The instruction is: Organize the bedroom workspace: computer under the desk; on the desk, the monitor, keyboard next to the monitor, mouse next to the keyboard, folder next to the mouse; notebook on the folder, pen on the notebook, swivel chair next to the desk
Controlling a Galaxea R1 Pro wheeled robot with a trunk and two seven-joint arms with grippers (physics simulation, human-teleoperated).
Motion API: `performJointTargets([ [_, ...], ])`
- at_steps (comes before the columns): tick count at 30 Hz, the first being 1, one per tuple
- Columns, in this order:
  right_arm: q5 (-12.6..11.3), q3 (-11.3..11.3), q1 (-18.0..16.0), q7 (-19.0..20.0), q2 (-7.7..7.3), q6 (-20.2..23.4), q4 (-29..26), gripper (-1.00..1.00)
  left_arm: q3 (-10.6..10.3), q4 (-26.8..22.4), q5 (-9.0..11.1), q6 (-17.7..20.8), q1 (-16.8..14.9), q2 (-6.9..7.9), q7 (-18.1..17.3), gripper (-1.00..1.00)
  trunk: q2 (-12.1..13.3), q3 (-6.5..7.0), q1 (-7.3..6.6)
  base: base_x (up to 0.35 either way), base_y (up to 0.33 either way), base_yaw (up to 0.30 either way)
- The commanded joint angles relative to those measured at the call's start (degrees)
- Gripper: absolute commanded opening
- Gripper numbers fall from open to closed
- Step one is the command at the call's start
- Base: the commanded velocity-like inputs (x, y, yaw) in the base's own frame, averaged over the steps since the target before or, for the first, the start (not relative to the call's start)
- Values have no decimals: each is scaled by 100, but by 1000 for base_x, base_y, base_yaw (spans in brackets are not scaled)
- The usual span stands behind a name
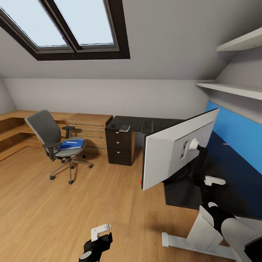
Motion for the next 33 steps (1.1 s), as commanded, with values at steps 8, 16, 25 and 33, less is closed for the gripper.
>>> performJointTargets([
  [8, -13, 49, -4, -47, -4, -5, -4, 100, -18, -10, 20, 20, -5, 6, 44, 100, -4, -7, 1, 127, -10, 0],
  [16, -13, 49, -4, -49, -83, -5, -4, 100, -17, -9, 33, 24, -5, 8, 44, 100, -4, -7, 1, 13, 0, 0],
  [25, -13, 49, -4, -47, -86, -5, -4, 100, -24, -10, 22, 28, -5, 0, 44, 100, -4, -7, 1, 73, 0, 0],
  [33, -13, 49, -4, -47, -83, -5, -4, 100, -26, -10, 21, 29, -5, -1, 44, 100, -4, -7, 1, 23, 9, 0],
])
